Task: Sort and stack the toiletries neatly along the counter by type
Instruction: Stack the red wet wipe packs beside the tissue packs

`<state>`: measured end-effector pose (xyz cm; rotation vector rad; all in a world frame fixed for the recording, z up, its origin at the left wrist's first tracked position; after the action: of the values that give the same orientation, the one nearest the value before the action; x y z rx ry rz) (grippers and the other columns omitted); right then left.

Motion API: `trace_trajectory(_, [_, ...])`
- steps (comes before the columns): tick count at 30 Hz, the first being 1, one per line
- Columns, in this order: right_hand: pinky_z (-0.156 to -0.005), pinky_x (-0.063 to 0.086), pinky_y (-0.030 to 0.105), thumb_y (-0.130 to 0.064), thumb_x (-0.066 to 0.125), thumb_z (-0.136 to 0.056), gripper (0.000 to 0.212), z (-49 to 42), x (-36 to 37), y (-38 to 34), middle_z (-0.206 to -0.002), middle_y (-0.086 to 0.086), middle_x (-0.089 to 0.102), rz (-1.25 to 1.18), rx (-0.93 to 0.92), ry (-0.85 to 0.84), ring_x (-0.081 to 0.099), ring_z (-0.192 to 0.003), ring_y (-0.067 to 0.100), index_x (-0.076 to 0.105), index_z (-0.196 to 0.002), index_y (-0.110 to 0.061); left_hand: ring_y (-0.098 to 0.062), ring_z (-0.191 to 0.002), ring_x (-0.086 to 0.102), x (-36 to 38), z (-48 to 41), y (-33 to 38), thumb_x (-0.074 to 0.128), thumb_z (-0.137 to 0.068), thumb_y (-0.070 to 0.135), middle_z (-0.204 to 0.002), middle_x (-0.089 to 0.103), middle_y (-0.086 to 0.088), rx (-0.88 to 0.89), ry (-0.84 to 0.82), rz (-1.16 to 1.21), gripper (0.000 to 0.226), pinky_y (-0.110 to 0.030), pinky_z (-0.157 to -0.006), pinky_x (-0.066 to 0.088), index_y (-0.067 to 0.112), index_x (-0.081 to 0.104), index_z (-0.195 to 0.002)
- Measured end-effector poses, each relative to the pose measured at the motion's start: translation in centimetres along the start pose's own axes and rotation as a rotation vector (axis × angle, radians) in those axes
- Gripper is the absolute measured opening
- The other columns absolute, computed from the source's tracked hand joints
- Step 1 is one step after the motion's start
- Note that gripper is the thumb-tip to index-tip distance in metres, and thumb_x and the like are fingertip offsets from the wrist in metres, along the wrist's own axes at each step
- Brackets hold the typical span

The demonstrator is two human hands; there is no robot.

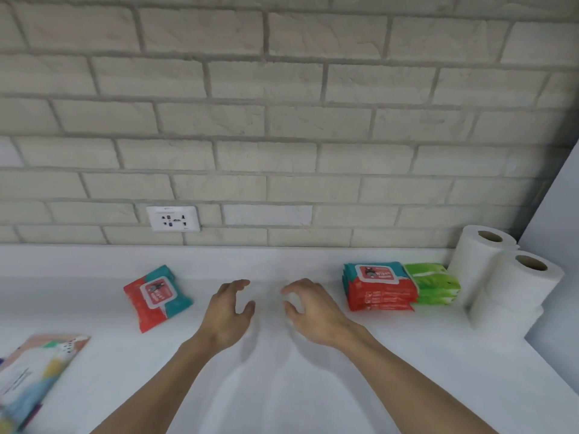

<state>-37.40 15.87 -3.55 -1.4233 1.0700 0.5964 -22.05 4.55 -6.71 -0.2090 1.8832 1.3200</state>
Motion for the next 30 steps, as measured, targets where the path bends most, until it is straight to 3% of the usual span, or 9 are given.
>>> trace_trajectory(8, [-0.102, 0.038, 0.022, -0.028, 0.05, -0.095, 0.03, -2.6, 6.2, -7.6, -0.13, -0.007, 0.053, -0.077, -0.052, -0.097, 0.048, -0.119, 0.014, 0.057, -0.124, -0.027, -0.017, -0.121, 0.048, -7.3, 1.2, -6.8, 0.06, -0.092, 0.028, -0.137, 0.049, 0.001, -0.059, 0.04, -0.097, 0.044, -0.029, -0.101, 0.042, 0.024, 0.047, -0.133])
trace_trajectory(12, [-0.103, 0.04, 0.023, -0.027, 0.051, -0.095, 0.031, -4.0, 8.7, -10.2, -0.129, -0.005, 0.054, -0.102, -0.054, -0.131, 0.05, -0.12, 0.014, 0.058, -0.125, -0.024, -0.022, -0.124, 0.046, -9.7, 0.5, -9.9, 0.061, -0.091, 0.026, -0.14, 0.046, -0.001, -0.076, 0.036, -0.14, 0.042, -0.033, -0.104, 0.042, 0.024, 0.049, -0.131])
trace_trajectory(15, [-0.104, 0.039, 0.023, -0.029, 0.051, -0.095, 0.033, -4.9, 10.7, -11.7, -0.131, -0.005, 0.052, -0.11, -0.041, -0.154, 0.048, -0.121, 0.013, 0.056, -0.127, -0.025, -0.024, -0.126, 0.043, -11.0, -0.6, -12.6, 0.06, -0.09, 0.028, -0.143, 0.043, 0.0, -0.107, 0.003, -0.185, 0.041, -0.038, -0.105, 0.043, 0.025, 0.048, -0.13])
trace_trajectory(25, [-0.105, 0.039, 0.027, -0.034, 0.051, -0.096, 0.041, -8.8, 16.5, -15.7, -0.137, -0.003, 0.047, -0.111, -0.032, -0.23, 0.044, -0.124, 0.016, 0.045, -0.136, -0.026, -0.022, -0.126, 0.043, -13.1, -5.9, -19.9, 0.039, -0.091, 0.042, -0.14, 0.046, 0.006, -0.159, -0.163, -0.338, 0.044, -0.038, -0.107, 0.036, 0.036, 0.038, -0.135])
trace_trajectory(30, [-0.106, 0.04, 0.033, -0.034, 0.05, -0.094, 0.043, -11.5, 19.0, -16.5, -0.136, -0.002, 0.045, -0.101, -0.033, -0.241, 0.044, -0.122, 0.021, 0.042, -0.136, -0.037, -0.021, -0.124, 0.04, -13.6, -8.3, -22.0, 0.035, -0.081, 0.045, -0.134, 0.049, 0.005, -0.188, -0.204, -0.296, 0.05, -0.04, -0.104, 0.034, 0.042, 0.039, -0.13])
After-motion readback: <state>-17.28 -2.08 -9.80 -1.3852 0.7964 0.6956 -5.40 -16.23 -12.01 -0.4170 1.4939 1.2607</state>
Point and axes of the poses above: each hand's wrist, its own z-axis away from the middle knuckle, its own x-axis out of the palm, y = z × x, the point moved 5 cm from there along -z, towards the middle knuckle
